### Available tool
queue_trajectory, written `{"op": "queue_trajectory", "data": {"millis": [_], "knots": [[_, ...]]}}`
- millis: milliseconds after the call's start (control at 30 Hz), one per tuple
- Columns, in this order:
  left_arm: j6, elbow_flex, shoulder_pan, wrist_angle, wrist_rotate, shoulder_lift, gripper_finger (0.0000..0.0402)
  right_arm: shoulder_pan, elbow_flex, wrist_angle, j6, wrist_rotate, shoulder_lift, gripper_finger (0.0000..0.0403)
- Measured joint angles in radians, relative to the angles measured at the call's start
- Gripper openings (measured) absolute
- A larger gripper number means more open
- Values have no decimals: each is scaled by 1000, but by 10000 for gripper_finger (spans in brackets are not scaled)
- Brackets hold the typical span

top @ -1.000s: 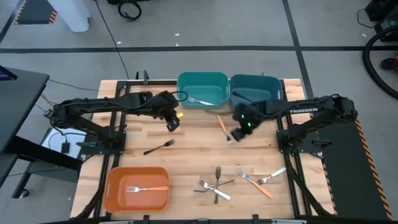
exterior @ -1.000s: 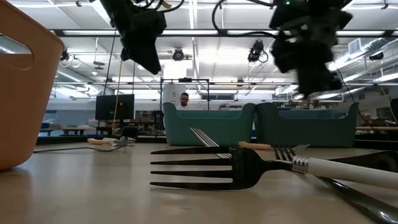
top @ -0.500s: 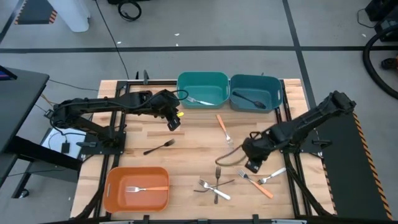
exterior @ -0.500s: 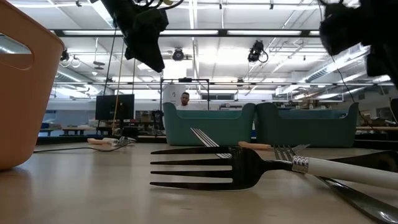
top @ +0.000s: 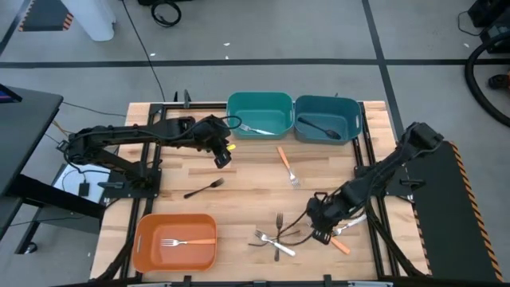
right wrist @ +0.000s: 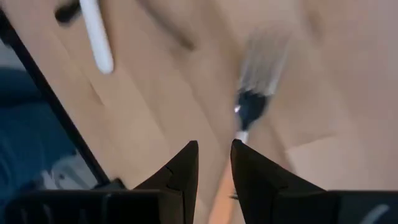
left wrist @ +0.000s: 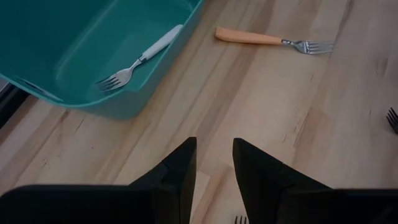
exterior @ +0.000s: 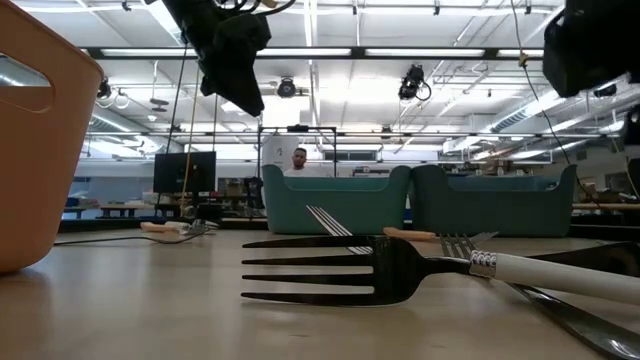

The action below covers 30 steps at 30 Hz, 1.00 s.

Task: Sort silverware by color (type)
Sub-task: Put the top right orange fork into the orange bin

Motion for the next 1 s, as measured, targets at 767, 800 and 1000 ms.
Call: {"op": "queue_trajectory", "data": {"millis": [767, 800, 1000], "knots": [[-2, 0, 0, 3, 0, 0, 114, 47, 55, -69, 58, -1, 270, 92], [-2, 0, 0, 3, 0, 0, 114, 42, 55, -72, 61, -6, 272, 85], [5, 0, 0, 3, 0, 0, 114, 10, 49, -82, 51, -7, 262, 20]]}}
